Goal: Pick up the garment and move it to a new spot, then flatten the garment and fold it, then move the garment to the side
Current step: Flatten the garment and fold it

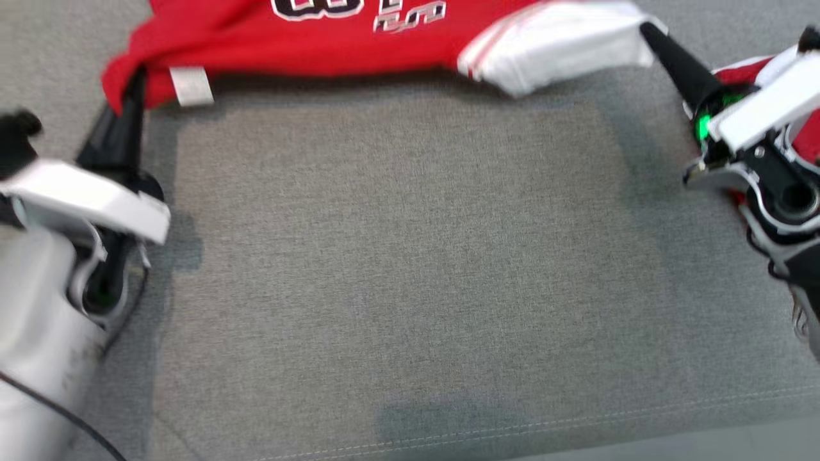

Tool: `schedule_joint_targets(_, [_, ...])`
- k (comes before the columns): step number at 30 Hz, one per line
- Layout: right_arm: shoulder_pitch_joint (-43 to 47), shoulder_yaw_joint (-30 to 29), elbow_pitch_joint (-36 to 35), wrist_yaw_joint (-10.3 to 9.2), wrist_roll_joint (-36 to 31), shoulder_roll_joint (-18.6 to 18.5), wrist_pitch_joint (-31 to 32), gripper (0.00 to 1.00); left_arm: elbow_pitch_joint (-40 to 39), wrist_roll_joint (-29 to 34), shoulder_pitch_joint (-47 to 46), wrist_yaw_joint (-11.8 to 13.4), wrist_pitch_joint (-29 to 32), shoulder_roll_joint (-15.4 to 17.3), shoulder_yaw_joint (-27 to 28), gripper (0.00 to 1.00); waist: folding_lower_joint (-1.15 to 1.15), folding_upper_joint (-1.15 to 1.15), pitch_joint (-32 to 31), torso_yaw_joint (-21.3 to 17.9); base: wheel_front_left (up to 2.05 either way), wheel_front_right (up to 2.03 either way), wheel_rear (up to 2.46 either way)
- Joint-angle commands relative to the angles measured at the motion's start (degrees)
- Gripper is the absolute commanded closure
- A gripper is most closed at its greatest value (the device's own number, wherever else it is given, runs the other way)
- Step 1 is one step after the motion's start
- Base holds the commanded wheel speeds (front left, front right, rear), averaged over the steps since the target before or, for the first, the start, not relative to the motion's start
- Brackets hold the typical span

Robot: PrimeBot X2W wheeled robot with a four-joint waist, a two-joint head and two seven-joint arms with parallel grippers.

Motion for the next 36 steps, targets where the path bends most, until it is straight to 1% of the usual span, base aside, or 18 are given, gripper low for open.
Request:
schedule_joint_targets(1, [2.50,-0.37,-1.92,0.26,0.85,-0.67,0.38,1.00,-1.60,1.08,1.27,0.01,-0.49,1.86,3.07,1.00,0.00,0.00,-2.55,0.95,0.00,0.00,0.00])
schedule_joint_targets(4, [6.78,-0.56,-3.19,0.26,1.53,-1.28,0.75,1.00,-3.03,4.26,7.63,0.01,-0.49,-0.28,6.25,1.00,0.00,0.00,-5.82,1.62,0.00,0.00,0.00])
schedule_joint_targets(9, [12.41,0.04,-3.97,0.26,2.03,-1.70,2.48,1.00,-3.32,6.68,15.19,0.01,-0.49,-3.40,9.68,1.00,0.00,0.00,-11.16,2.19,0.00,0.00,0.00])
schedule_joint_targets(15, [18.91,0.38,-5.46,0.26,3.07,-1.76,4.39,1.00,-2.58,8.23,22.44,0.01,-0.50,-6.17,11.60,1.00,0.00,0.00,-17.41,2.38,0.00,0.00,0.00])
schedule_joint_targets(20, [24.22,1.14,-6.22,0.26,4.26,-1.79,7.15,1.00,-1.33,9.05,27.78,0.01,-0.50,-8.06,12.89,1.00,0.00,0.00,-21.16,2.09,0.00,0.00,0.00])
schedule_joint_targets(27, [30.55,0.92,-7.55,0.26,5.64,-3.05,10.95,1.00,-0.22,10.59,32.67,0.01,-0.50,-9.97,13.47,1.00,0.00,0.00,-23.75,1.93,0.00,0.00,0.00])
schedule_joint_targets(32, [32.72,0.81,-8.40,0.26,5.79,-3.56,12.51,1.00,1.12,11.27,33.53,0.01,-0.50,-10.31,13.26,1.00,0.00,0.00,-24.24,1.99,0.00,0.00,0.00])
schedule_joint_targets(36, [34.00,0.25,-8.46,0.26,5.44,-3.47,12.55,1.00,1.98,12.48,33.95,0.01,-0.50,-10.37,12.76,1.00,0.00,0.00,-24.33,2.05,0.00,0.00,0.00])
